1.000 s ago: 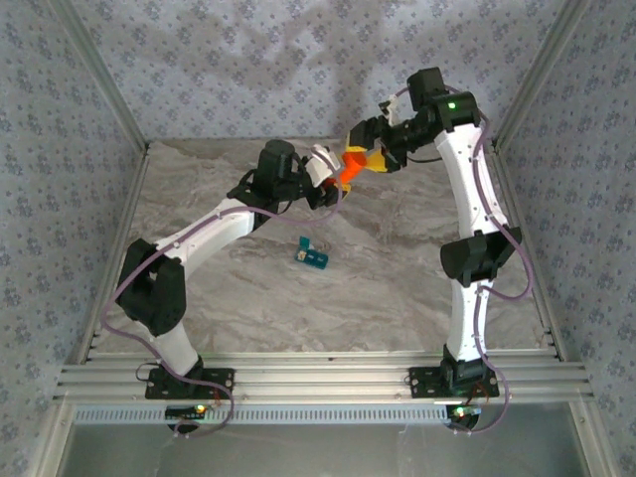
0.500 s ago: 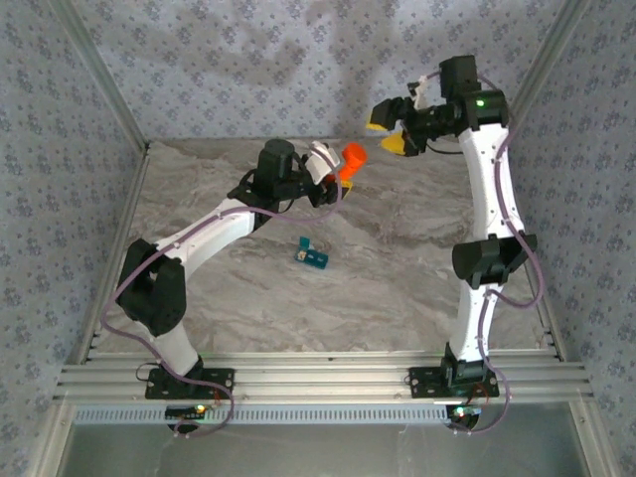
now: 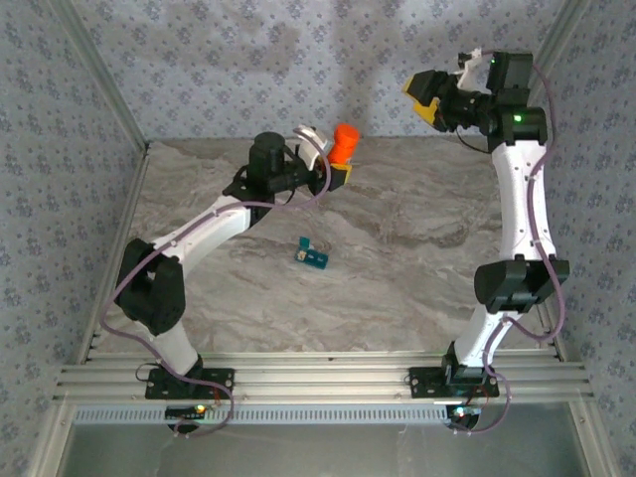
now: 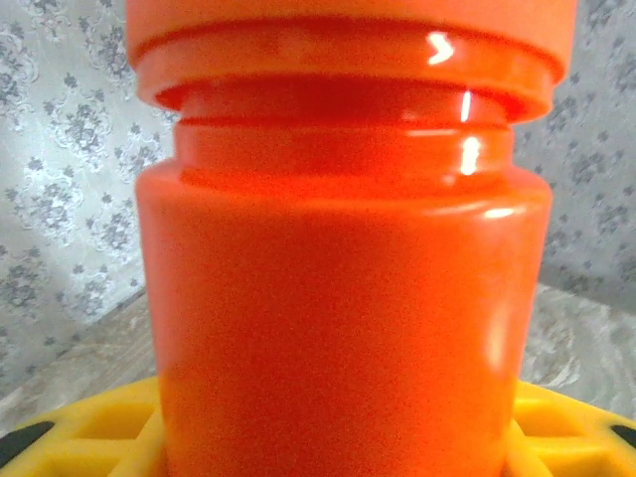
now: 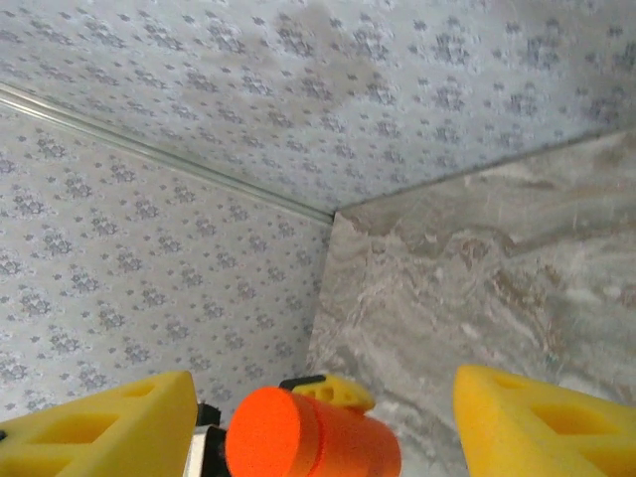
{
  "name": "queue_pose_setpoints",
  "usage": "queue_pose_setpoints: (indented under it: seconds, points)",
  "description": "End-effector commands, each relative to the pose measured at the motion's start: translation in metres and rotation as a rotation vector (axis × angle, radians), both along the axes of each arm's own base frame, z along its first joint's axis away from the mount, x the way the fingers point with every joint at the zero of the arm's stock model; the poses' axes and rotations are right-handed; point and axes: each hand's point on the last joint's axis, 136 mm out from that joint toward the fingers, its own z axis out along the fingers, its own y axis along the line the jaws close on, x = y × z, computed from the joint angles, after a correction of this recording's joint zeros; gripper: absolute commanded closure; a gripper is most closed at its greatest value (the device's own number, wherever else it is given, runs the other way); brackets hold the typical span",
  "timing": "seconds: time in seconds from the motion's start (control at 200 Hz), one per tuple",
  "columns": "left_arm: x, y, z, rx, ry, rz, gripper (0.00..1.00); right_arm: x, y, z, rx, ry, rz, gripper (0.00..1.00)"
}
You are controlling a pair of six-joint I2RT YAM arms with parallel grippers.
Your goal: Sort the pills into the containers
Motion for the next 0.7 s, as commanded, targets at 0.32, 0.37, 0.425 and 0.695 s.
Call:
queue_pose_setpoints:
  seconds: [0.32,0.37,0.425,0.695]
  points:
    - [-0.019,-0.010,0.080,-0.189,0.015,-0.160,1.00,-0.024,0.050,0.037,-0.156,-0.337,0.183,0.27]
    - [-0.018,-0.010,0.083,-0.202,0.024,-0.168,1.00,-0.029,0.058,0.038,-0.167,-0.357,0.203,0.25]
    - [-0.019,-0.011,0.084,-0.214,0.034,-0.180,1.00,-0.034,0.066,0.042,-0.178,-0.386,0.218,0.25]
    - [-0.022,-0.012,0.087,-0.231,0.052,-0.219,1.00,-0.042,0.086,0.042,-0.185,-0.407,0.259,0.22]
